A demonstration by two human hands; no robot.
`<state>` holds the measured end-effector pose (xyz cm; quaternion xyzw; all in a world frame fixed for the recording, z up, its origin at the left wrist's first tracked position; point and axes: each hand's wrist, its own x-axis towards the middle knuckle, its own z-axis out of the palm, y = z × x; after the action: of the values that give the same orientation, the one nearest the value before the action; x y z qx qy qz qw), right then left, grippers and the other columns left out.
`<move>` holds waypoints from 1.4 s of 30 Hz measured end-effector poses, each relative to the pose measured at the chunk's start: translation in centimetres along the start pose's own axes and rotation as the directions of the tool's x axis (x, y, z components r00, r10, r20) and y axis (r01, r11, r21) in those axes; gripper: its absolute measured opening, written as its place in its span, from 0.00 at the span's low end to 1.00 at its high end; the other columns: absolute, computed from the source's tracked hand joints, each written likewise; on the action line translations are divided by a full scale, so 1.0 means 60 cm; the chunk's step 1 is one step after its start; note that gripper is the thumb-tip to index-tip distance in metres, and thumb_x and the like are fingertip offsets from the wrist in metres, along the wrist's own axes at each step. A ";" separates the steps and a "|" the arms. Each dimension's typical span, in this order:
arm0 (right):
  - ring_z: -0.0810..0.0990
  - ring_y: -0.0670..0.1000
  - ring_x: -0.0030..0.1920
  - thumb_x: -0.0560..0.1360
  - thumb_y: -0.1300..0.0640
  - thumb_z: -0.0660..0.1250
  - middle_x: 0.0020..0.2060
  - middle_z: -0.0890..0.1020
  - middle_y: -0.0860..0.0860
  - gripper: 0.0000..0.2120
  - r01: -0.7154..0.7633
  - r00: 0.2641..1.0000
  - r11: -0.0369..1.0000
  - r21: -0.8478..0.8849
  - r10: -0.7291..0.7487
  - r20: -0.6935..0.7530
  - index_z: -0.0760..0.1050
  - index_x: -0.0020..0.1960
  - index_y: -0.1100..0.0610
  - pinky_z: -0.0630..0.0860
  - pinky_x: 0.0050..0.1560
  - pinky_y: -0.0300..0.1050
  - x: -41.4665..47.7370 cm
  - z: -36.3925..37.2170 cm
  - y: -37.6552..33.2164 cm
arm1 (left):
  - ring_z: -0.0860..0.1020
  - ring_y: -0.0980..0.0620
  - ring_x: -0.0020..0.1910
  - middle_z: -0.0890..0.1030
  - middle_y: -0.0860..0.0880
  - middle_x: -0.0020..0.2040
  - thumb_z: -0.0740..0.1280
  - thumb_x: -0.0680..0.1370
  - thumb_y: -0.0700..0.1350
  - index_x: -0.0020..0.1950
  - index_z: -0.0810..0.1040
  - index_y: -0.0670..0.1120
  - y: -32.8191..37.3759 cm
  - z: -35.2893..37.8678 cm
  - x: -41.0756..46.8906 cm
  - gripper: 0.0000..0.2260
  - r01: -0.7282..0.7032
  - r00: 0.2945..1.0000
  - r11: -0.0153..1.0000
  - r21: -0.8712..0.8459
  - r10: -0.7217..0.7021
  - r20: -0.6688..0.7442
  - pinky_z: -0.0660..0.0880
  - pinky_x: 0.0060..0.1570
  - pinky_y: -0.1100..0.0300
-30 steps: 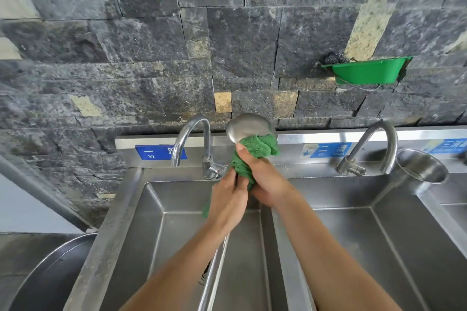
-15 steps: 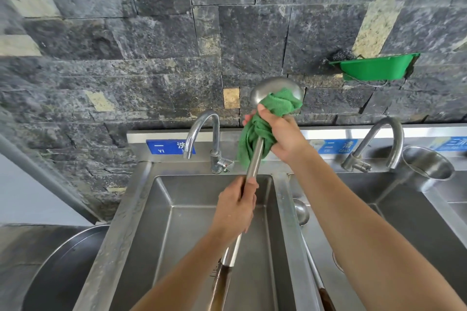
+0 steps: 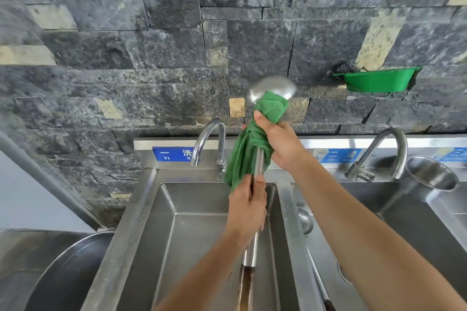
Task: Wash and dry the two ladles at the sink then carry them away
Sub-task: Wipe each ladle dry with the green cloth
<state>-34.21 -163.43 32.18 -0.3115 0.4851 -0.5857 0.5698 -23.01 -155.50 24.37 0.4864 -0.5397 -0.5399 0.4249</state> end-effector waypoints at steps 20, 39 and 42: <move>0.85 0.59 0.48 0.83 0.59 0.66 0.45 0.85 0.62 0.09 -0.005 0.923 0.973 -0.229 0.092 0.373 0.79 0.56 0.66 0.83 0.56 0.54 -0.066 -0.024 0.009 | 0.82 0.47 0.55 0.83 0.48 0.56 0.60 0.76 0.67 0.60 0.79 0.52 0.165 -0.045 0.198 0.24 0.211 0.975 0.976 0.057 -0.214 0.059 0.77 0.60 0.45; 0.84 0.41 0.39 0.75 0.51 0.77 0.36 0.85 0.42 0.08 -0.038 0.890 0.528 -0.848 0.405 0.211 0.81 0.47 0.54 0.82 0.45 0.44 -0.267 -0.249 0.063 | 0.59 0.57 0.22 0.64 0.52 0.30 0.55 0.85 0.47 0.46 0.69 0.46 0.261 -0.183 0.267 0.10 -0.195 0.898 0.855 -0.481 -0.041 -0.438 0.58 0.21 0.63; 0.89 0.54 0.45 0.72 0.47 0.78 0.42 0.89 0.54 0.17 -0.137 0.965 0.747 -0.651 0.248 0.082 0.83 0.49 0.61 0.84 0.54 0.53 -0.253 -0.284 0.032 | 0.59 0.57 0.22 0.64 0.52 0.30 0.54 0.85 0.48 0.42 0.67 0.47 0.255 -0.195 0.261 0.12 -0.214 0.888 0.865 -0.455 -0.022 -0.460 0.58 0.20 0.63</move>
<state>-46.75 -144.84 27.56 -0.4818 0.6365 -0.2955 0.5247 -15.11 -173.72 39.23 0.4448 -0.2949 -0.5095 0.6750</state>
